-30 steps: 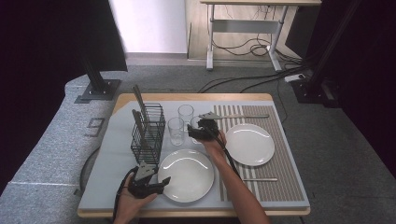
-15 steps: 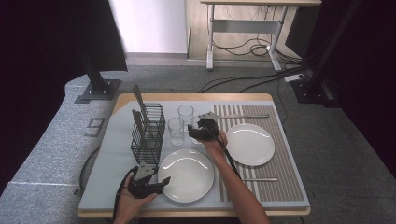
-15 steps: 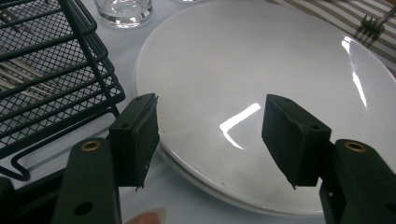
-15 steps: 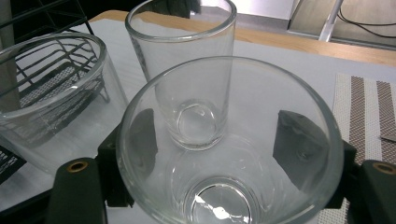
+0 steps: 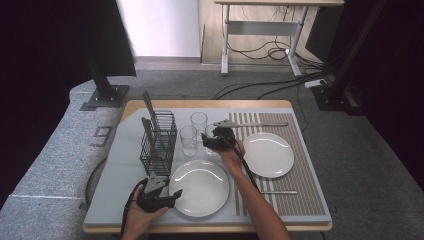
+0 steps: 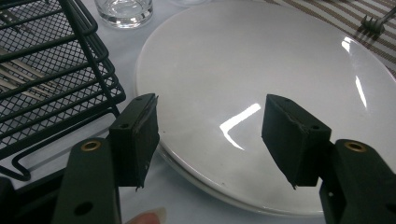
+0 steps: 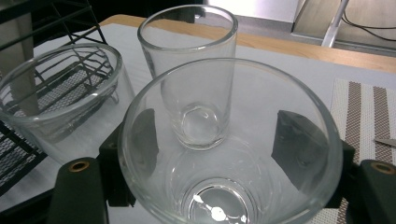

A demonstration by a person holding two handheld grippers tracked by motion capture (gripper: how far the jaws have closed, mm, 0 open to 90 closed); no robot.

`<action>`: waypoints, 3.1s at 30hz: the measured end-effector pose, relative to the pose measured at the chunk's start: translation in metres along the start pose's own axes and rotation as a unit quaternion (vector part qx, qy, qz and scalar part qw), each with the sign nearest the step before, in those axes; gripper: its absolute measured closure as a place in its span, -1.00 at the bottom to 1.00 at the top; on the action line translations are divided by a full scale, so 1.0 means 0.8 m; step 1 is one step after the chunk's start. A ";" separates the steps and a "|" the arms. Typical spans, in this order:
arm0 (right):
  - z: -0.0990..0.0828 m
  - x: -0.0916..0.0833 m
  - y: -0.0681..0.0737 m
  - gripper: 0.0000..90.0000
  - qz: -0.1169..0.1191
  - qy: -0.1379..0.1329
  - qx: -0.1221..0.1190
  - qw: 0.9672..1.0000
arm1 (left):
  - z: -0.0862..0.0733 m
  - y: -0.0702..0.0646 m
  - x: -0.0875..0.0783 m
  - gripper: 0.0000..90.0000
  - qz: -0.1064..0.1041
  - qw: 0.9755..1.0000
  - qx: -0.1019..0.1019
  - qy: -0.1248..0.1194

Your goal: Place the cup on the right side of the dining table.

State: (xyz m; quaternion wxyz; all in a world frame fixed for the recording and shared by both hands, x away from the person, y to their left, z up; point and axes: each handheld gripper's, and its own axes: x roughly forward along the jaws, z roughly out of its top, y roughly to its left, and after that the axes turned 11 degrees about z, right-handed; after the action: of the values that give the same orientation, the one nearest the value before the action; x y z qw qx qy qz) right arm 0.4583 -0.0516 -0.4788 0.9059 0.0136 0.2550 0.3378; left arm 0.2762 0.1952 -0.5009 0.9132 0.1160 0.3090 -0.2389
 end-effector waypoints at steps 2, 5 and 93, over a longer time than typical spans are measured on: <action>0.001 -0.002 0.000 -0.38 0.001 -0.002 -0.001 1.000 | 0.000 0.000 0.000 -0.19 0.001 1.000 0.000 0.000; 0.003 -0.005 0.000 -0.37 0.003 -0.006 -0.001 1.000 | 0.000 0.000 0.001 -0.19 0.001 1.000 -0.001 0.000; 0.012 -0.056 -0.016 -0.36 -0.008 -0.031 0.008 0.999 | -0.002 -0.009 0.011 -0.21 -0.010 1.000 0.011 0.019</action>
State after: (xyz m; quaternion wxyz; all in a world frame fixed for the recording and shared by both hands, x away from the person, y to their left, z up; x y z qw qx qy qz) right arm 0.4417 -0.0879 -0.4529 0.9161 0.0292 0.2292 0.3276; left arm 0.2781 0.1864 -0.5079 0.9032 0.1269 0.3254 -0.2494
